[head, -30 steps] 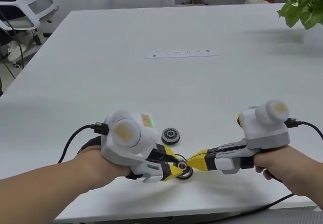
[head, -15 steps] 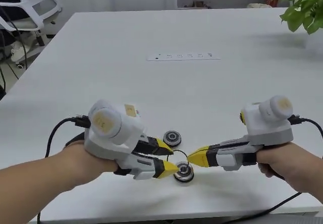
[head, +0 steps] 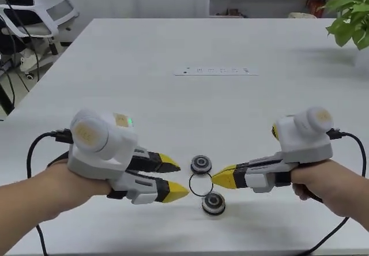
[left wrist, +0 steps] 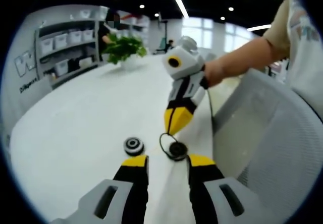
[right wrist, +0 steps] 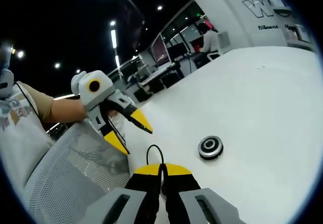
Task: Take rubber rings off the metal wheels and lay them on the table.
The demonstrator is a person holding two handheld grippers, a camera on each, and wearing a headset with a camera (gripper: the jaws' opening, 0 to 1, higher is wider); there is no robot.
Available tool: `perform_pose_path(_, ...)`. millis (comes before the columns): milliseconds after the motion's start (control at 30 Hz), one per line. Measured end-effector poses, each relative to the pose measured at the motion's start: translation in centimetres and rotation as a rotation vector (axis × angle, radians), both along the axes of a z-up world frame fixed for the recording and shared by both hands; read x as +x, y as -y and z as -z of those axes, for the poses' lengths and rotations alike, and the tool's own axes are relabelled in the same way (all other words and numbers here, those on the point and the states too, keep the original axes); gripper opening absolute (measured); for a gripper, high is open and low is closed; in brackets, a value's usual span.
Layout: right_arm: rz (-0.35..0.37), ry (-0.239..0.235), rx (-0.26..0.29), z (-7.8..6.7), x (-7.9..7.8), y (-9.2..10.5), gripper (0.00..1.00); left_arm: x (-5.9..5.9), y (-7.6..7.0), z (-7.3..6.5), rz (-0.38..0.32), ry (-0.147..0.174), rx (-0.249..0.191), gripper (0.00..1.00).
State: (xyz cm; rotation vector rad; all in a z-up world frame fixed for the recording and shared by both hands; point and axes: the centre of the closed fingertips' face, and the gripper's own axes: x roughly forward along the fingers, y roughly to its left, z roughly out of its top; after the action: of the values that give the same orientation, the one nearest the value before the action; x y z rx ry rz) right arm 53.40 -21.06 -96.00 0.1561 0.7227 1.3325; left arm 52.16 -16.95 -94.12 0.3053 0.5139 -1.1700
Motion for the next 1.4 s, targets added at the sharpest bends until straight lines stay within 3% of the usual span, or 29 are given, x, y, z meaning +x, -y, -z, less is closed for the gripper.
perform_pose_path(333, -0.032, 0.002, -0.008, -0.2, 0.4, -1.8, 0.00, 0.3, -2.4, -0.7, -0.046, -0.006, -0.022, 0.39)
perform_pose_path(600, -0.049, 0.001, -0.039, 0.7, 1.0, -2.9, 0.00, -0.1, -3.9, -0.2, -0.072, -0.012, -0.006, 0.45)
perform_pose_path(967, -0.058, -0.006, -0.098, 2.2, 0.2, -4.1, 0.00, -0.2, -5.3, 0.3, -0.101, -0.015, 0.005, 0.51)
perform_pose_path(1400, -0.055, 0.021, -0.165, 3.7, 1.1, -5.0, 0.00, -0.6, -5.9, 1.0, -0.125, -0.034, 0.017, 0.57)
